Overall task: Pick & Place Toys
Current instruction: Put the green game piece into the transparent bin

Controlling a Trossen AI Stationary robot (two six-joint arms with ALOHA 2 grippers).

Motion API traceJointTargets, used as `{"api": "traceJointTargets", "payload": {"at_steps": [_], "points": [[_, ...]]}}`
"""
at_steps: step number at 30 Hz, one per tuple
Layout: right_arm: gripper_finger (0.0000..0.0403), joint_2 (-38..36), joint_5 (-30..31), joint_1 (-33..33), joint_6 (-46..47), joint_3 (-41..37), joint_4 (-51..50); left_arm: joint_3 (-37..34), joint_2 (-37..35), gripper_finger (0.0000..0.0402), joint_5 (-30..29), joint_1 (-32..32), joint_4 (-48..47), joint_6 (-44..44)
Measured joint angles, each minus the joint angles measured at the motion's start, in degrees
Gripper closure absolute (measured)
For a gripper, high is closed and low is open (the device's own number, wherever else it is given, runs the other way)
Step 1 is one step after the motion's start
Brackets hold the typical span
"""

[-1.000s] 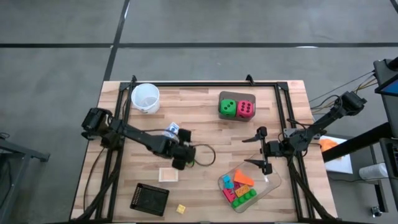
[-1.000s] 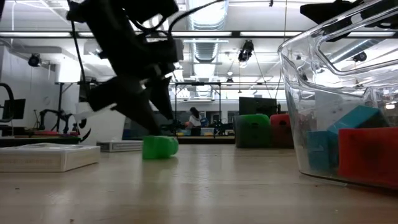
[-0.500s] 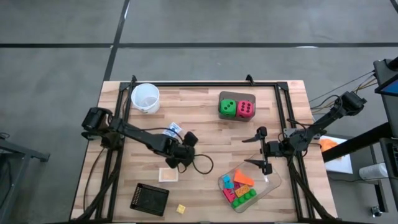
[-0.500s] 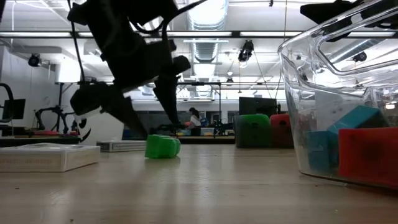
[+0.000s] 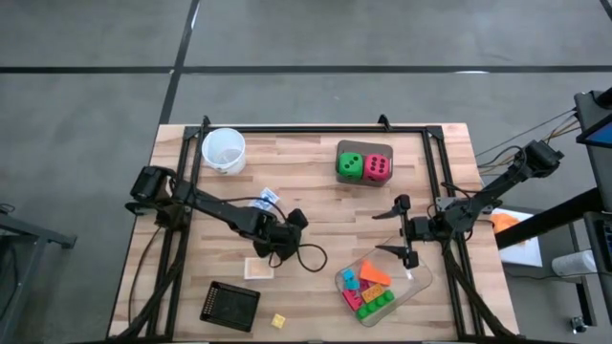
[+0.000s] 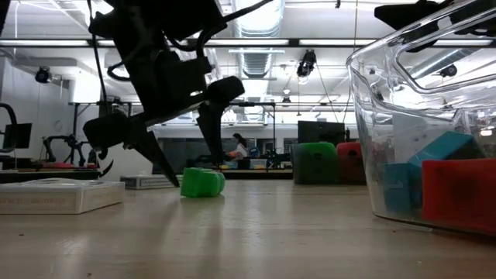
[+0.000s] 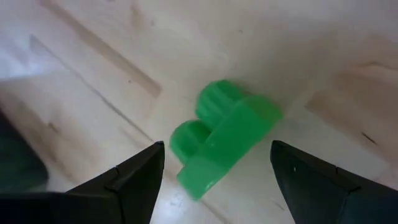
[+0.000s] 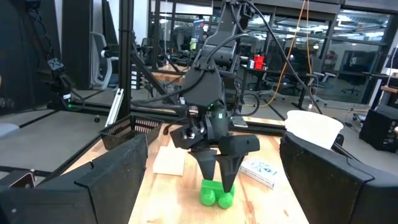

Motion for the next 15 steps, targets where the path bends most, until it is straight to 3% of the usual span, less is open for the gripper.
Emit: {"api": "traceJointTargets", "payload": {"at_steps": [10,15], "points": [[0.0046,-0.02,-0.19,0.0,0.03,-0.02,-0.07,1.04,3.75,0.0111,1.11,0.28,-0.18,0.07],[0.0046,-0.02,-0.2,0.02,0.22,-0.02,-0.08,1.69,4.08,0.0163,1.45,0.28,-1.8,-2.7]]}}
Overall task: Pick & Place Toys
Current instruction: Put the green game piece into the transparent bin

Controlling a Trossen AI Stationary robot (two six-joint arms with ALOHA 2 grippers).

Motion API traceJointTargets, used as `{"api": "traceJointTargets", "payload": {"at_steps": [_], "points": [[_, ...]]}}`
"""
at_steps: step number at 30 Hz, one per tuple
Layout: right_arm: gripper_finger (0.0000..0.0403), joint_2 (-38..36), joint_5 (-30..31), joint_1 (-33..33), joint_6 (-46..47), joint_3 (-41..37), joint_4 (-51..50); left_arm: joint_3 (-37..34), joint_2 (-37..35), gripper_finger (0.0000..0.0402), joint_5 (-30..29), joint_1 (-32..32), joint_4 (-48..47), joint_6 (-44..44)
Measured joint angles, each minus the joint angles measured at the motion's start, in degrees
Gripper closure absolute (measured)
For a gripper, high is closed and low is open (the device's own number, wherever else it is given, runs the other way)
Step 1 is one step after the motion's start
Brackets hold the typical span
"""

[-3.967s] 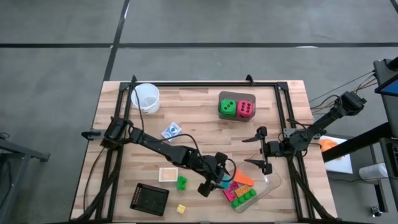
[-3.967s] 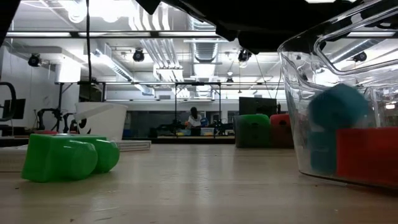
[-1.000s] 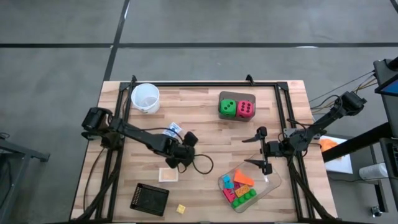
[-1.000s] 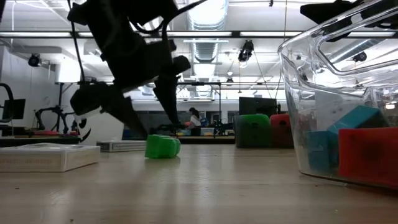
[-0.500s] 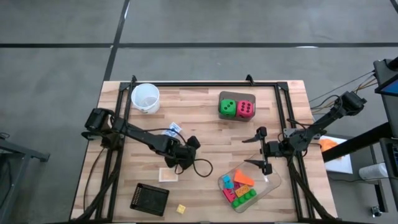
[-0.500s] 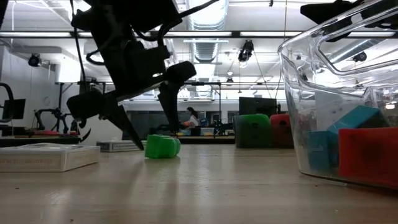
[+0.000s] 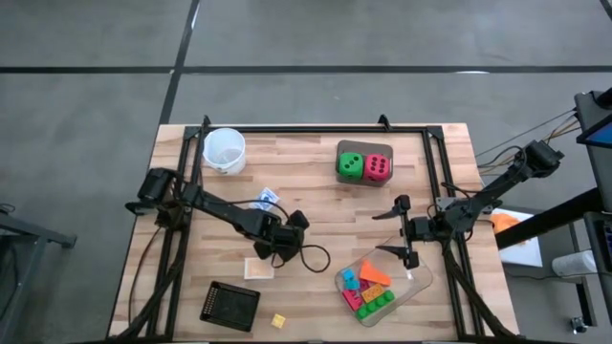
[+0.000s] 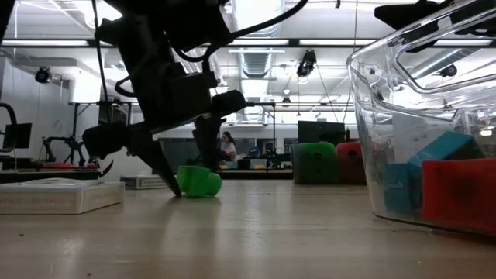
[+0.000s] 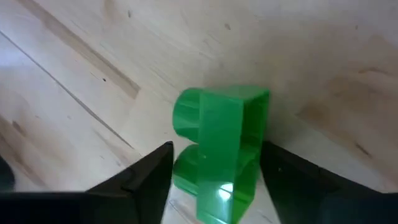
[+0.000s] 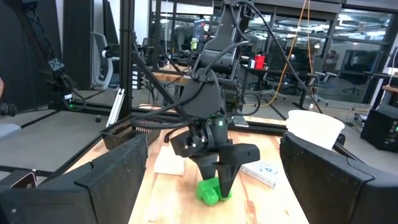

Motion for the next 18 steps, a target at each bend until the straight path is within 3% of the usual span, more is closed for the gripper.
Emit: {"api": "traceJointTargets", "payload": {"at_steps": [10,18], "points": [[0.0046,0.02,-0.01,0.0,0.07,-0.04,-0.14,0.8,-0.01,0.034,-1.76,-0.11,-0.08,-5.22],[0.0046,0.02,-0.02,0.0,0.44,-0.04,-0.38,0.6,-0.67,0.0354,-6.6,-0.78,-0.54,-9.64]]}}
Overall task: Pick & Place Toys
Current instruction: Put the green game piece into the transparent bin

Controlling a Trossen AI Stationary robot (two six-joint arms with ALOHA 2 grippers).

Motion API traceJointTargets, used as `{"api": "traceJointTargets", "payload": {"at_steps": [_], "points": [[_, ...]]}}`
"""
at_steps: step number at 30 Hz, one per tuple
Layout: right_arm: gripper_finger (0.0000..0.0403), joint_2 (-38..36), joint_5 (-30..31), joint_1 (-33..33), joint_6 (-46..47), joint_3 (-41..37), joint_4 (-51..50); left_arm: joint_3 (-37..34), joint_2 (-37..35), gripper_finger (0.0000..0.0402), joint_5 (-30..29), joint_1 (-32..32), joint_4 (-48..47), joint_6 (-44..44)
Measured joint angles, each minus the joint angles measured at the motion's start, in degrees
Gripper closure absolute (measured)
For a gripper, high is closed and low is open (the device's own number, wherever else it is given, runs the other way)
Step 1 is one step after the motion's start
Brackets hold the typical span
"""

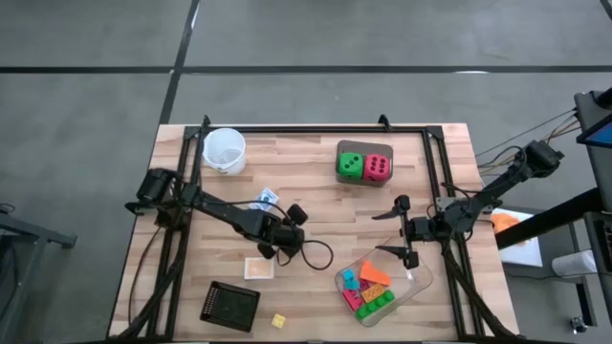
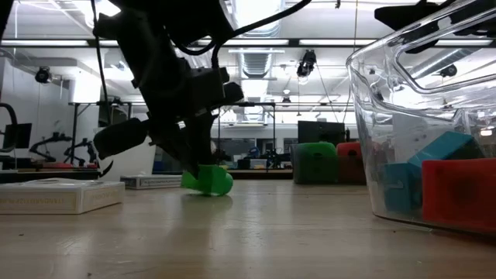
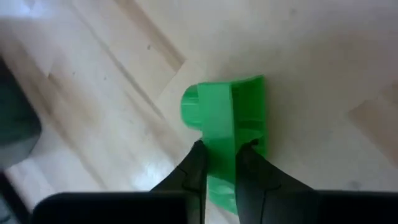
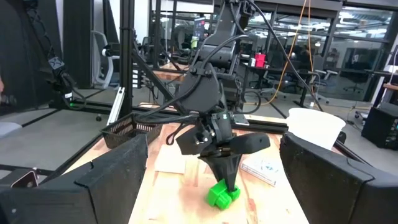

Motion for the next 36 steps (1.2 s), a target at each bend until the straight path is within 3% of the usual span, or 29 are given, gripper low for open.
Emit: {"api": "traceJointTargets", "payload": {"at_steps": [4,9,16,20,23,29,36], "points": [[0.0046,0.02,0.0,0.0,0.02,0.0,-0.04,-0.25,-2.3,0.0396,-1.12,-0.92,-0.4,-4.55],[0.0046,0.04,-0.02,0.0,0.02,-0.07,-0.51,-0.23,-7.14,0.04,0.38,-2.44,5.07,-13.12],[0.0046,0.03,0.0,-0.09,0.02,-0.07,-0.22,-2.92,-9.64,0.04,11.62,-4.58,31.91,-16.11],[0.0046,0.02,0.0,-0.09,-0.15,-0.07,0.28,-3.16,-7.47,0.04,17.21,-4.5,48.11,-18.18],[0.0046,0.02,0.0,-0.11,-0.52,-0.07,0.46,-1.7,-4.88,0.0401,18.72,-4.53,54.68,-19.5],[0.0046,0.04,0.0,-0.22,-0.79,-0.07,0.53,5.18,2.75,0.0401,20.17,-4.48,51.66,-19.52],[0.0046,0.04,0.02,-0.22,-0.81,-0.09,0.57,16.33,10.34,0.0401,20.69,-4.5,39.13,-18.86]]}}
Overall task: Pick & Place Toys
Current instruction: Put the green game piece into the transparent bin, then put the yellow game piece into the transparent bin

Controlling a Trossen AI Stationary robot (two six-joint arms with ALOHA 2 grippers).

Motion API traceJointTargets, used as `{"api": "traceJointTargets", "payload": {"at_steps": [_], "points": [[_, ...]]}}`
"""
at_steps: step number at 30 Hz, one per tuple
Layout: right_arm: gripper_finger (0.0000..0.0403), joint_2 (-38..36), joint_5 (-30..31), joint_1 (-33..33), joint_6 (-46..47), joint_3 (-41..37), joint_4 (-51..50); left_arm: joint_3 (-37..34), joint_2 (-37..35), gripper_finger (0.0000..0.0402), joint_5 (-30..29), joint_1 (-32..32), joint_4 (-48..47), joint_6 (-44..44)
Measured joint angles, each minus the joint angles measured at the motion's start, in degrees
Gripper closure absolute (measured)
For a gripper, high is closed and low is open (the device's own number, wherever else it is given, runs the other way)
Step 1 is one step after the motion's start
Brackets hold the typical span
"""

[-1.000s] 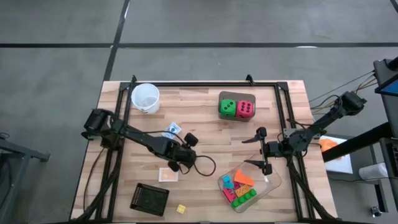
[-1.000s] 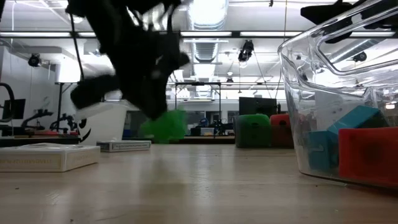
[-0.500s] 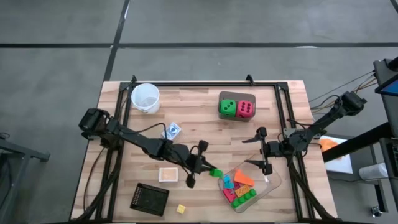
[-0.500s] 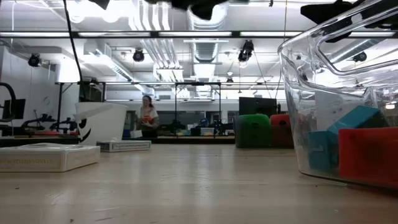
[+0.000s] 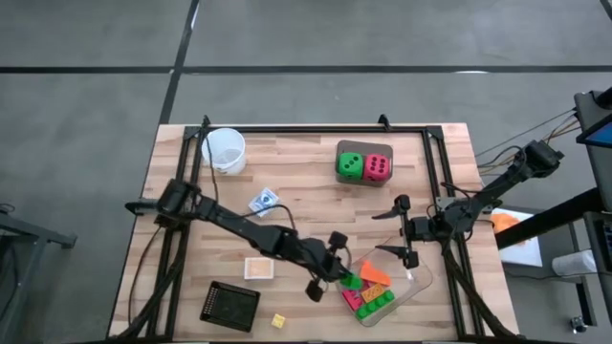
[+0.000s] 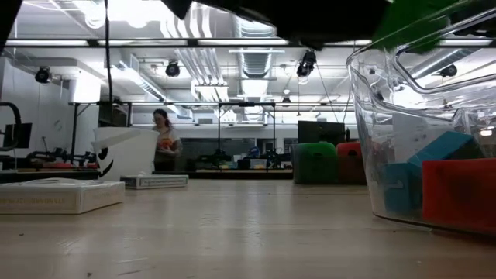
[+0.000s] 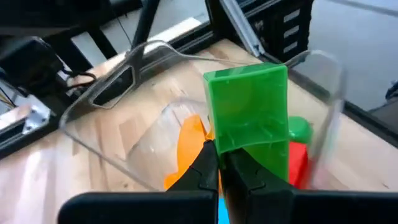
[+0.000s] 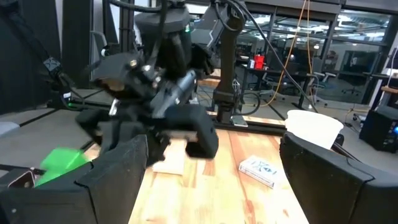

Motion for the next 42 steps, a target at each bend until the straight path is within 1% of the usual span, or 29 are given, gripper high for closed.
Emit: {"api": "traceJointTargets", "payload": {"at_steps": [3,6,10,17,19,21,25,29,32,37,42], "points": [[0.0046,0.02,0.0,0.0,0.04,-0.02,-0.06,4.05,2.41,0.0396,0.21,0.08,-6.15,0.23],[0.0046,0.02,0.0,0.0,0.07,-0.02,-0.11,6.31,3.39,0.0371,0.36,0.08,-10.32,0.8],[0.0046,0.02,0.0,0.0,0.09,-0.02,-0.13,6.21,2.92,0.0317,0.37,0.01,-12.05,1.18],[0.0046,0.04,0.0,0.0,0.13,-0.02,-0.16,6.21,1.02,0.0205,-0.17,-0.25,-15.36,0.16],[0.0046,0.04,0.0,0.0,0.13,-0.02,-0.16,6.19,0.24,0.0179,-0.25,-0.28,-16.81,-0.07],[0.0046,0.04,0.0,0.0,0.13,-0.02,-0.15,6.12,-0.93,0.0162,-0.32,-0.57,-18.74,-1.03],[0.0046,0.04,0.0,0.0,0.16,-0.04,-0.31,5.44,-4.56,0.0152,-0.71,-2.59,-22.15,-2.15],[0.0046,0.04,0.0,0.0,0.2,-0.04,-0.54,3.84,-8.7,0.0151,-0.93,-6.25,-28.64,-2.23],[0.0046,0.04,0.0,0.0,0.37,-0.04,-0.56,1.61,-11.84,0.0151,-1.67,-9.14,-32.29,-4.19],[0.0046,0.04,0.0,0.0,0.91,-0.04,-0.54,-4.25,-15.93,0.0151,-2.0,-13.68,-34.52,-10.93],[0.0046,0.04,0.0,0.0,1.36,-0.04,-0.56,-10.23,-16.5,0.0151,-0.28,-17.18,-33.78,-18.32]]}}
